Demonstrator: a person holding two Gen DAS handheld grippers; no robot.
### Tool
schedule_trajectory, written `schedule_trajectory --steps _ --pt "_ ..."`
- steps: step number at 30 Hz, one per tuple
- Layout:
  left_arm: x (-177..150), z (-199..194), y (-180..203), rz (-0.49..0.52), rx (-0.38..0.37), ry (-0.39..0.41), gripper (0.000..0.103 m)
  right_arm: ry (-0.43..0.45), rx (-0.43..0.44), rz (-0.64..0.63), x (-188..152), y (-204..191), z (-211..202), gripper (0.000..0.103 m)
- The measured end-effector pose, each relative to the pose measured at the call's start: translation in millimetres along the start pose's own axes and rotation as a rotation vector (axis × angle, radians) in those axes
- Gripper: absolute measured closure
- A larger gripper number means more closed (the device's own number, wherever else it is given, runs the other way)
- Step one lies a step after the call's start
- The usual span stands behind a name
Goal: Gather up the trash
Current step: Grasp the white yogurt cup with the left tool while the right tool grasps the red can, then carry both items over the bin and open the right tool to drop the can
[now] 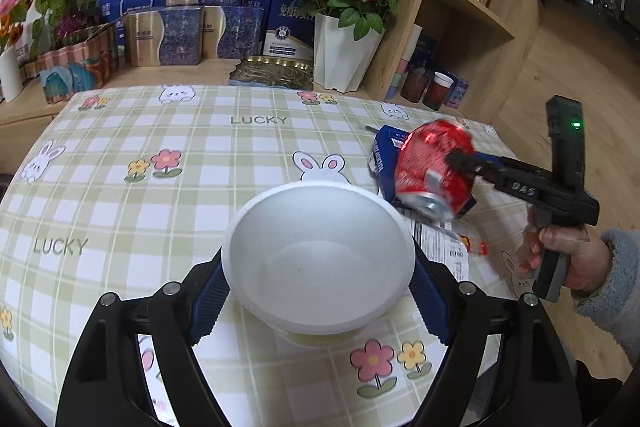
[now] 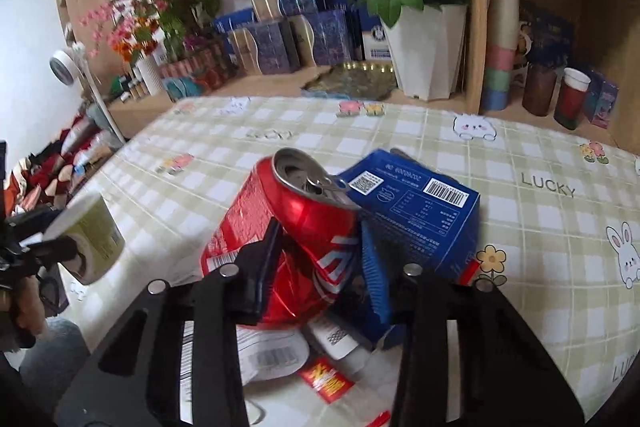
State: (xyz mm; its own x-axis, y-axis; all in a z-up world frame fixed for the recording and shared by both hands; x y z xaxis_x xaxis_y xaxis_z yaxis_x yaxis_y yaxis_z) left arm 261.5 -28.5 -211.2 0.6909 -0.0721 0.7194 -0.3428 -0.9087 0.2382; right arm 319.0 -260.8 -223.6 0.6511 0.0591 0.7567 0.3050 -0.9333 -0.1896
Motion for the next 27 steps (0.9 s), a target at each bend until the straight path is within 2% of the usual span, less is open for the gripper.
schedule_trajectory --steps 8,13,20,27 --pt "-7 -17 -7 -0.023 0.018 0.013 0.027 0.092 -0.010 0.019 12 -6 -39 0.063" --pt "-10 -29 -1 -0.038 0.007 0.031 0.027 0.122 0.000 0.021 5 -20 -60 0.063" --pt "-19 -53 23 -0.005 -0.018 0.040 0.027 0.149 0.022 0.041 -14 -45 -97 0.063" --pt "-36 -85 48 0.032 -0.044 0.035 0.027 0.112 0.052 0.053 -52 -65 -120 0.063"
Point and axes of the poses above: each gripper's, at about its wrist camera, not at the fingertips, and z roughly the way its jaws point, y to its right, x to its top, the point moved 9 cm from there along z, roughly the way its jaws point, and after that the axes turned 1 degree about -x, right-handed, at the moved point
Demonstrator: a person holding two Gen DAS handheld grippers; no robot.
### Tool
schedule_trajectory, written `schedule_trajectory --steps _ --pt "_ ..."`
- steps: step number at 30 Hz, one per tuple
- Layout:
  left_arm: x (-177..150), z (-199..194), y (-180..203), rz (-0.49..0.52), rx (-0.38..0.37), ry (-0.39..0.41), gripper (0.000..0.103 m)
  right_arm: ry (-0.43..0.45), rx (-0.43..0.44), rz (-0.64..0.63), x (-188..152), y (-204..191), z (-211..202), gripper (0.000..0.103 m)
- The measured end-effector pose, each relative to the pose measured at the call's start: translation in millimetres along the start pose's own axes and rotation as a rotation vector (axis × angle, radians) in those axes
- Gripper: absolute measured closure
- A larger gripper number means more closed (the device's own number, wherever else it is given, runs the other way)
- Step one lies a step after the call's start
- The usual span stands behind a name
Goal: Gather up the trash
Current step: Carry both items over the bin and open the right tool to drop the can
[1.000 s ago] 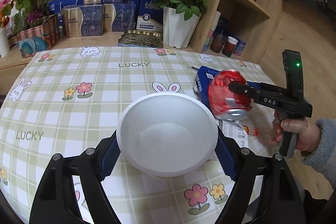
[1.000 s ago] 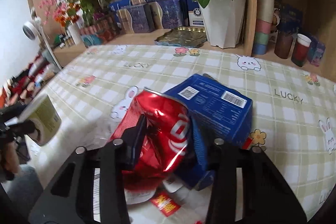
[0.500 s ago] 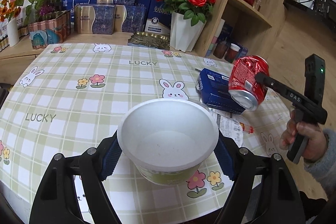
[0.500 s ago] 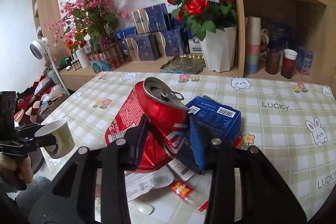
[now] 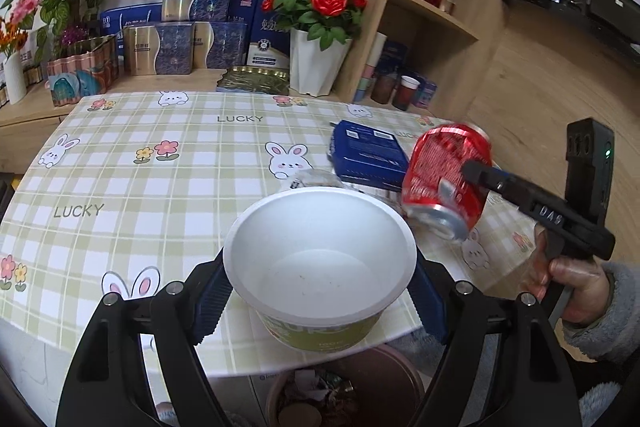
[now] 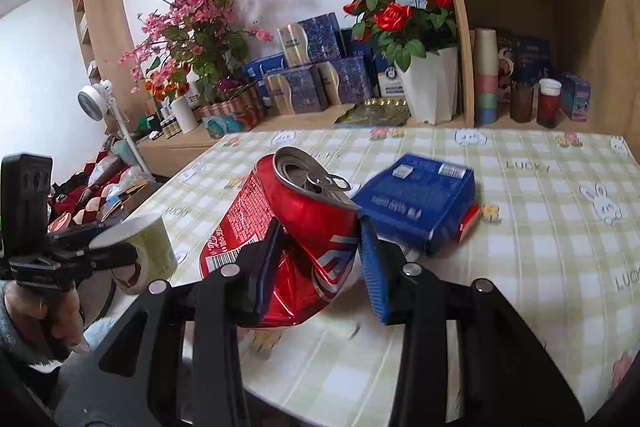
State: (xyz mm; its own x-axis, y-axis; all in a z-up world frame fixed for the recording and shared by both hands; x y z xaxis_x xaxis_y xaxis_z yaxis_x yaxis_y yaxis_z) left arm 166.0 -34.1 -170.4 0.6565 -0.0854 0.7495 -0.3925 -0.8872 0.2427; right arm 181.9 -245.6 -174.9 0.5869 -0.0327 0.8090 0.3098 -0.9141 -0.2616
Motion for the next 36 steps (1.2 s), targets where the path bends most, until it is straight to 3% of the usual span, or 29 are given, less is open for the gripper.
schedule_trajectory --steps 12,23,30,36 --pt "-34 -53 8 -0.067 -0.003 0.029 0.027 -0.110 0.019 -0.006 -80 -32 -29 0.063" --pt "-64 -77 7 -0.123 0.013 0.043 0.027 -0.264 0.046 0.049 -160 -53 -19 0.063" --pt "-81 -85 4 -0.187 -0.001 0.049 0.027 -0.324 0.053 0.050 -187 -60 -13 0.063" --pt "-94 -84 10 -0.157 0.016 0.045 0.027 -0.339 0.053 0.061 -192 -58 -14 0.063"
Point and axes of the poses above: each gripper's, at about its wrist camera, not at the fingertips, and z roughly the way its jaws point, y to its right, x to its top, the point moved 9 cm from there along z, roughly the way its jaws point, and after that the axes turned 1 degree about -x, right-handed, at the moved point
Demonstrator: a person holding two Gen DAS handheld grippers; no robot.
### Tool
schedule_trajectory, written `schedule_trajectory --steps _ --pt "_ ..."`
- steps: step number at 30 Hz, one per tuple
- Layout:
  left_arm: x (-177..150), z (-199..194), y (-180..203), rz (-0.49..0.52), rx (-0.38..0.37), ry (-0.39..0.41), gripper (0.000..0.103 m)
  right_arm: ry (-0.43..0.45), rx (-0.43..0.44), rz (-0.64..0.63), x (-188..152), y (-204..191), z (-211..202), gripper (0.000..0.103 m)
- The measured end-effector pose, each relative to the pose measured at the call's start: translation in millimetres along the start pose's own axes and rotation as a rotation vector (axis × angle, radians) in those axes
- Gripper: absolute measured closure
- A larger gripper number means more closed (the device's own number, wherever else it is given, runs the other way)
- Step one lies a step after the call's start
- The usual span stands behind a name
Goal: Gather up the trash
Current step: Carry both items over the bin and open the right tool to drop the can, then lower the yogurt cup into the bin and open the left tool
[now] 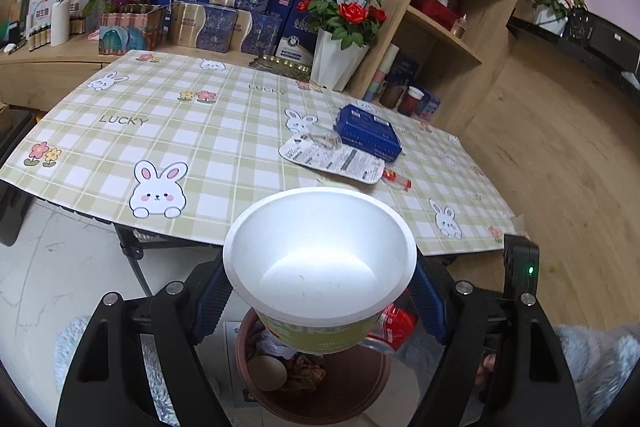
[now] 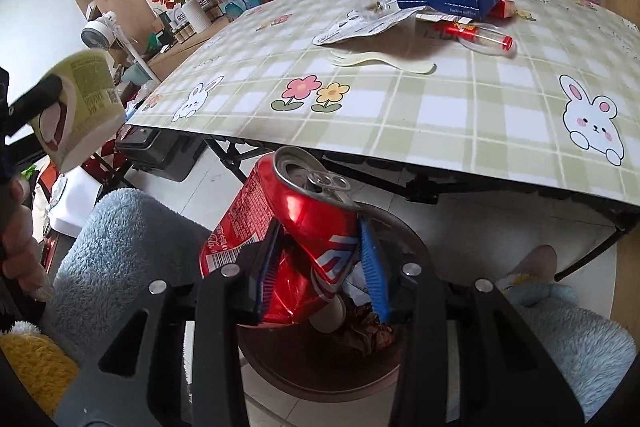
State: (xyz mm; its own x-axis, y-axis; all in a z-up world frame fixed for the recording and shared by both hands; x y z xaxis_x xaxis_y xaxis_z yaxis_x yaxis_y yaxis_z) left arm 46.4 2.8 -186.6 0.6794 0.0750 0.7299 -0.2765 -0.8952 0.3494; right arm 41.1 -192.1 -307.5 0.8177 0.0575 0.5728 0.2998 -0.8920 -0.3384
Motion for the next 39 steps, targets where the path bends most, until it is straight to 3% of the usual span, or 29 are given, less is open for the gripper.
schedule_trajectory --steps 14,19,21,23,27,33,39 --pt "-15 16 -2 -0.004 0.001 -0.057 0.027 -0.051 -0.009 -0.015 -6 -3 12 0.058" --pt "-16 18 0 0.000 -0.001 -0.063 0.027 -0.030 -0.023 0.001 -3 3 8 0.042" --pt "-16 19 0 0.003 0.000 -0.065 0.027 -0.012 -0.034 0.010 0 6 4 0.034" --pt "-17 20 0 0.012 0.003 -0.068 0.027 0.009 -0.051 0.020 4 10 0 0.019" --pt "-17 22 4 0.061 0.018 -0.063 0.027 0.071 -0.106 0.036 15 23 -13 0.008" --pt "-20 27 10 0.124 0.015 -0.072 0.027 0.206 -0.154 0.041 35 42 -40 0.006" --pt "-28 37 20 0.244 -0.046 -0.081 0.027 0.295 -0.315 0.023 41 70 -60 0.006"
Point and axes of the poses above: each gripper's, at about its wrist camera, not at the fingertips, and z roughly the way its jaws point, y to its right, x to its top, the point moved 9 cm from there along z, roughly the way its jaws point, and after that the axes turned 1 degree about -x, right-handed, at the moved point
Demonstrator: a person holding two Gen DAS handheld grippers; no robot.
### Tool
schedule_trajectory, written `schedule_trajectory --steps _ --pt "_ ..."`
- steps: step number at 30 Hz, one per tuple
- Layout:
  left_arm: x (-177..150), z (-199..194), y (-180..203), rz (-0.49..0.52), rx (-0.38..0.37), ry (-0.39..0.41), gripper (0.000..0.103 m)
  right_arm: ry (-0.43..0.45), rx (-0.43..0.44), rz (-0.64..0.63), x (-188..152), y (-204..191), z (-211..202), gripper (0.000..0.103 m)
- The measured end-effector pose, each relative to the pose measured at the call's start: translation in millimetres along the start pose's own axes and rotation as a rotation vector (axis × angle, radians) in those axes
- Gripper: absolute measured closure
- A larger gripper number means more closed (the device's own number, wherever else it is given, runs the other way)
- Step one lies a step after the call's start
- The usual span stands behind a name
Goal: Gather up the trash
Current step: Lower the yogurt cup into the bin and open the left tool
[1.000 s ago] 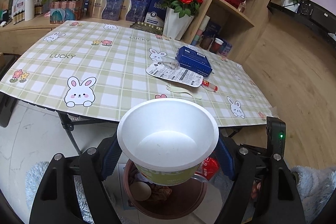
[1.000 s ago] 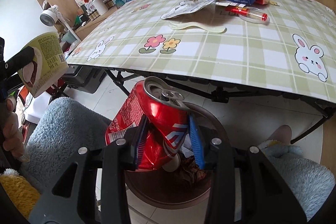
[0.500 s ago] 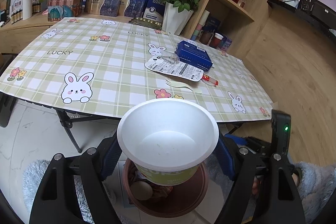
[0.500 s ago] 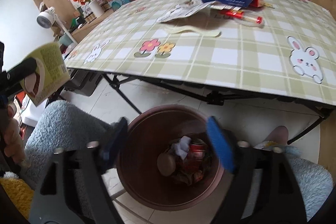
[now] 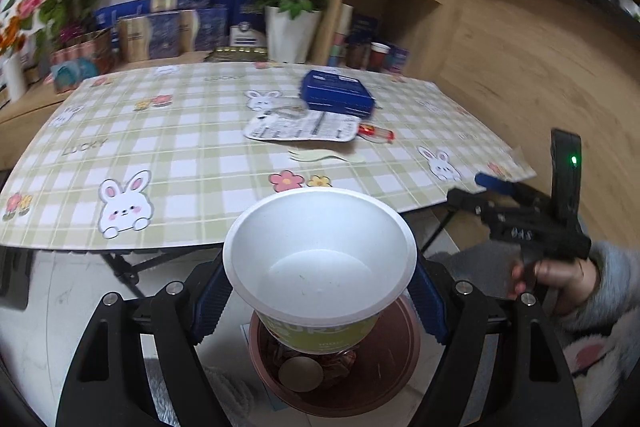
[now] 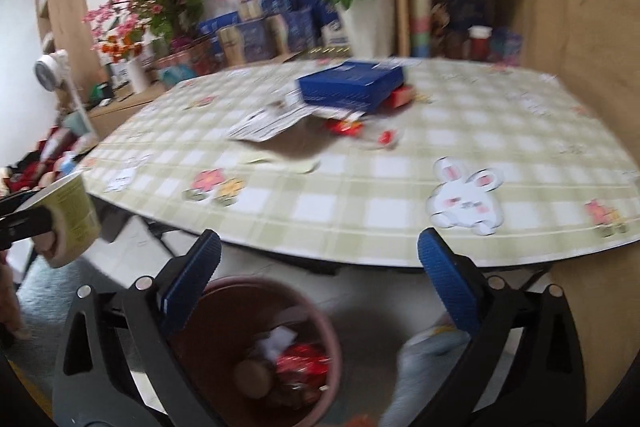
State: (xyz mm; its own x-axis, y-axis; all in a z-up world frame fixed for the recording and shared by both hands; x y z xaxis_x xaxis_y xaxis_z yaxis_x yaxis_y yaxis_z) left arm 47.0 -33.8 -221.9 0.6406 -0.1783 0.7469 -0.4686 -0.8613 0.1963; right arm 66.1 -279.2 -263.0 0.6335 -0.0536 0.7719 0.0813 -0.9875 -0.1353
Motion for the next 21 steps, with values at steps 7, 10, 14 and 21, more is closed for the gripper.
schedule_trajectory --steps 7,10,14,21 --pt "-25 24 -1 -0.025 -0.038 -0.080 0.027 -0.028 -0.049 0.045 -10 12 5 0.006" --pt "-32 31 4 -0.014 -0.049 -0.112 0.027 -0.030 -0.049 0.027 -11 7 6 0.006" --pt "-42 40 11 0.021 -0.049 -0.154 0.027 -0.039 -0.045 -0.002 -14 -2 9 0.006" --pt "-48 47 15 0.044 -0.048 -0.183 0.026 -0.052 -0.040 0.001 -16 -2 11 0.006"
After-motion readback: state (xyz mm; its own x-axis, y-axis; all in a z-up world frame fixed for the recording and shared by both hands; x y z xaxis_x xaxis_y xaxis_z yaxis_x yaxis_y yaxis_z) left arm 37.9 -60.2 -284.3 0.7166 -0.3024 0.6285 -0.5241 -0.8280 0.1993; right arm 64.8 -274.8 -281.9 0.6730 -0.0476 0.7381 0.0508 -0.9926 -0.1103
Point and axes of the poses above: each gripper's, at about its wrist camera, not at the fingertips, and z roughly the way its jaws point, y to its right, x to its top, the point moved 9 cm from there along z, roughly the way its jaws point, and after that the axes turned 1 degree about -x, right-handed, at the moved point
